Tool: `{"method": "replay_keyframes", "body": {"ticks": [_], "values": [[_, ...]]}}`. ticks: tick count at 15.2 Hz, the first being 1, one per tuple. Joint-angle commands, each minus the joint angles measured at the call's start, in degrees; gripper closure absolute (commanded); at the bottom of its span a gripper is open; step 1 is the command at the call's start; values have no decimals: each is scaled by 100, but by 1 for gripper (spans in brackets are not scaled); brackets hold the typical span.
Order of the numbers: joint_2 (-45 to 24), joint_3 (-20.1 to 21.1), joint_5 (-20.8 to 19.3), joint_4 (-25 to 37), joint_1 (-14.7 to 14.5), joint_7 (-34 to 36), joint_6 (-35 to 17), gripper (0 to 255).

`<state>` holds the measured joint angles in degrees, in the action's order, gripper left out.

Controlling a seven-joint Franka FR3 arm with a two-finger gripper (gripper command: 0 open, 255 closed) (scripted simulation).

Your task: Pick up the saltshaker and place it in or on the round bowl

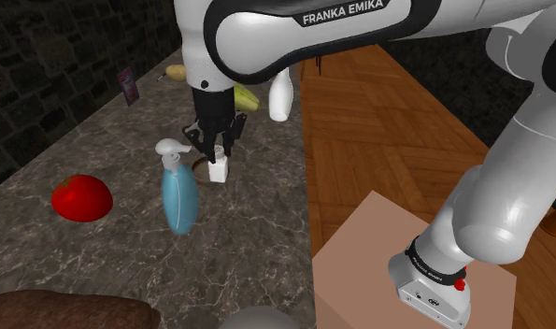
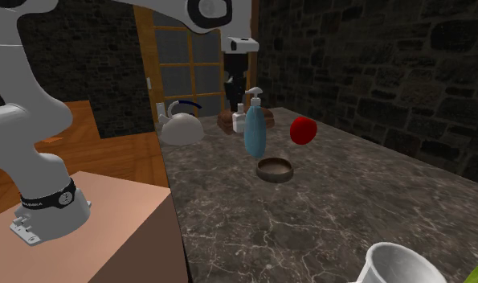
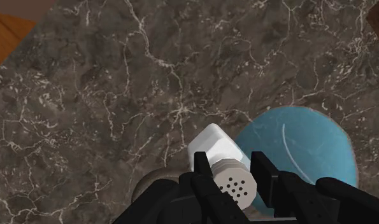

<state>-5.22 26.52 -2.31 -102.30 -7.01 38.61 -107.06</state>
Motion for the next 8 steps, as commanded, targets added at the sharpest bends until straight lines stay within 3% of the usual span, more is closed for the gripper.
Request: {"method": "replay_keyframes", "body": {"ticks": [1,8], "values": [[-281,-80,-118,434,67,-134,180,255],[-1545,-322,-567,2409,118,-531,973,255]]}}
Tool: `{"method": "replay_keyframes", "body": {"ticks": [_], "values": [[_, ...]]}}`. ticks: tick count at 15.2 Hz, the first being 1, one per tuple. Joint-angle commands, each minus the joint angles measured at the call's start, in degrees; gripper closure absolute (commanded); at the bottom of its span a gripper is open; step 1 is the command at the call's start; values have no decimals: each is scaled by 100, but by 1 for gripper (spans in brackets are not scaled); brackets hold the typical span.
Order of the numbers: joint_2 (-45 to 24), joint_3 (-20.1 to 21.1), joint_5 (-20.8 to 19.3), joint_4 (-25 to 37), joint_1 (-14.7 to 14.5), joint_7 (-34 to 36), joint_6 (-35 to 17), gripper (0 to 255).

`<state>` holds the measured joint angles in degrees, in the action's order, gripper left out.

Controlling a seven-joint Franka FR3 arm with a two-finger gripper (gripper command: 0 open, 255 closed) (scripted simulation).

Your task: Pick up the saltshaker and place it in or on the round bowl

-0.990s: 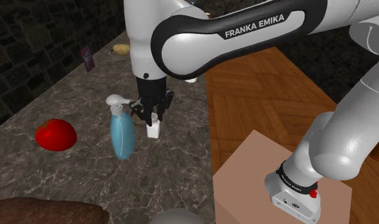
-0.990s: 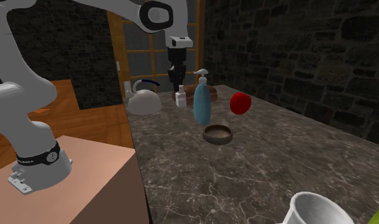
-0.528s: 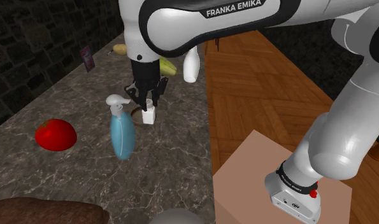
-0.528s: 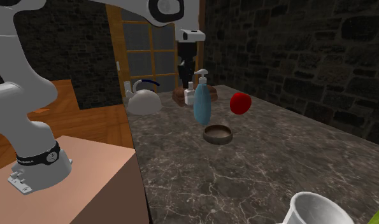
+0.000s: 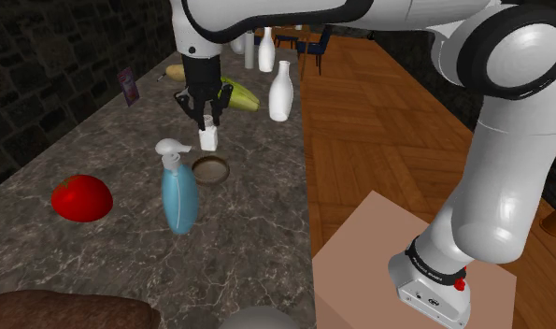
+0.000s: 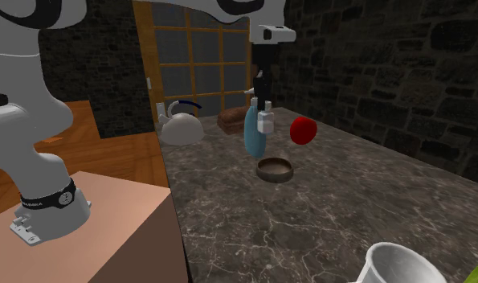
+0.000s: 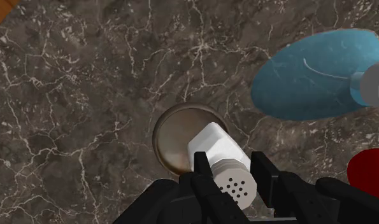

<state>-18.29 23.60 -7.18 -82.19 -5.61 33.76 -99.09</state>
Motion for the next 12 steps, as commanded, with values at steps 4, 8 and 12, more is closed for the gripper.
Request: {"method": "replay_keyframes", "body": {"ticks": [4,8,12], "values": [[-756,-124,-230,1113,-55,-191,389,255],[-714,-128,-220,738,-9,-181,57,255],[-702,-135,-222,409,25,-168,-257,255]]}}
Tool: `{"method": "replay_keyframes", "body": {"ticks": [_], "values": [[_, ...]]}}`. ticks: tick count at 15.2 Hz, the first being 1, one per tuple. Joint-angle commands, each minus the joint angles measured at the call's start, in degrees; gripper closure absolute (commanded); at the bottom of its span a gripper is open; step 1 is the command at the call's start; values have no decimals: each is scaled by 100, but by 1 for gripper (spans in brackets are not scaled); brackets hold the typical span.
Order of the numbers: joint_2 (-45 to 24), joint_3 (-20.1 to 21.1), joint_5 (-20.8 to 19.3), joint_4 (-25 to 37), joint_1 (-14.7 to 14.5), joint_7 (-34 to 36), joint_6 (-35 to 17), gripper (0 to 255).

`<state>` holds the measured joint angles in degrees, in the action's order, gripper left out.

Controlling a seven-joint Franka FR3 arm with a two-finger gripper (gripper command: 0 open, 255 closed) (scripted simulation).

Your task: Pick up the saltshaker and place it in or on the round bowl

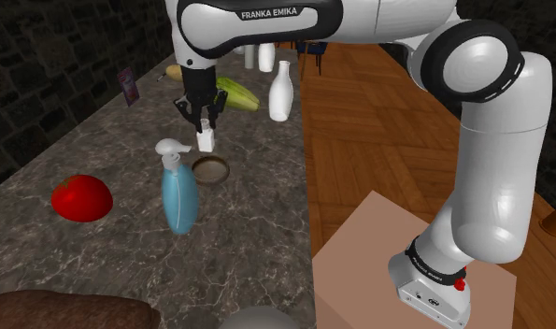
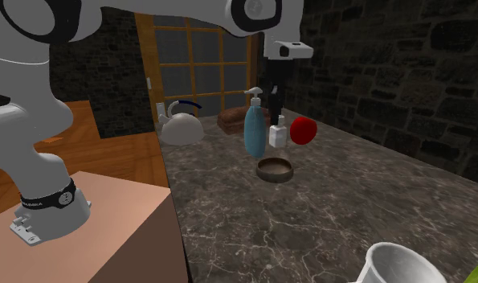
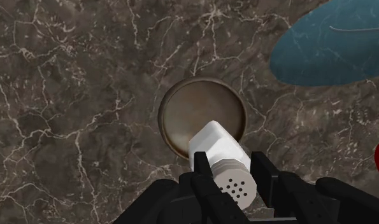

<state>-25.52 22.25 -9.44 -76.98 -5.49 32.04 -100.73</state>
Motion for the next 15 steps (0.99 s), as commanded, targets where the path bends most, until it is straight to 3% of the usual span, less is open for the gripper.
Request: {"method": "replay_keyframes", "body": {"ticks": [1,11,15], "values": [[19,-2,2,-187,20,8,-171,255],[-73,-36,-53,-827,59,57,-892,255],[-83,-38,-57,-859,60,60,-933,255]]}}
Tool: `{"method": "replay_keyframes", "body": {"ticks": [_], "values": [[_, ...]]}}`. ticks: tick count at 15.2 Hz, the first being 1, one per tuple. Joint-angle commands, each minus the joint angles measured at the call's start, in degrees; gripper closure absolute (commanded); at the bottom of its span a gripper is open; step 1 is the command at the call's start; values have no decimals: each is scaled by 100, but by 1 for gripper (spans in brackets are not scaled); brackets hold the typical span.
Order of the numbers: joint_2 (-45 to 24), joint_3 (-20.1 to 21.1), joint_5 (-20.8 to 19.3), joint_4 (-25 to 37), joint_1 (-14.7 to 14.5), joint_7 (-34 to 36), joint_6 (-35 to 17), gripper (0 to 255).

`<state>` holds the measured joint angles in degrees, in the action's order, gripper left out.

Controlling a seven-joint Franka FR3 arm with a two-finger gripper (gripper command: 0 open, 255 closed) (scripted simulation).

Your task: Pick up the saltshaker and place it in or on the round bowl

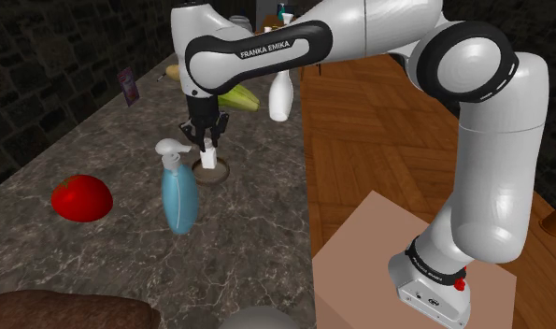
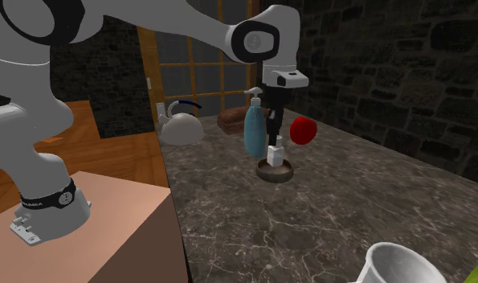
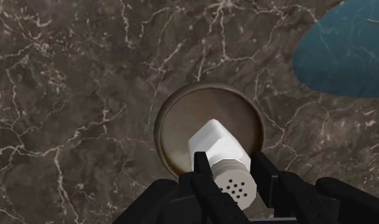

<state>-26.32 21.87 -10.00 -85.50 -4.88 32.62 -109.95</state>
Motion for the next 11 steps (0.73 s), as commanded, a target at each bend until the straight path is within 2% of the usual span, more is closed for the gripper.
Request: {"method": "replay_keyframes", "body": {"ticks": [1,4,5,10,11], "values": [[-3,-1,-2,-7,0,2,-11,255],[-3,-1,-2,-7,0,2,-11,255],[-3,-1,-2,-7,0,2,-11,0],[-3,-1,-2,-7,0,2,-11,0],[35,10,18,131,-5,-13,162,0]]}}
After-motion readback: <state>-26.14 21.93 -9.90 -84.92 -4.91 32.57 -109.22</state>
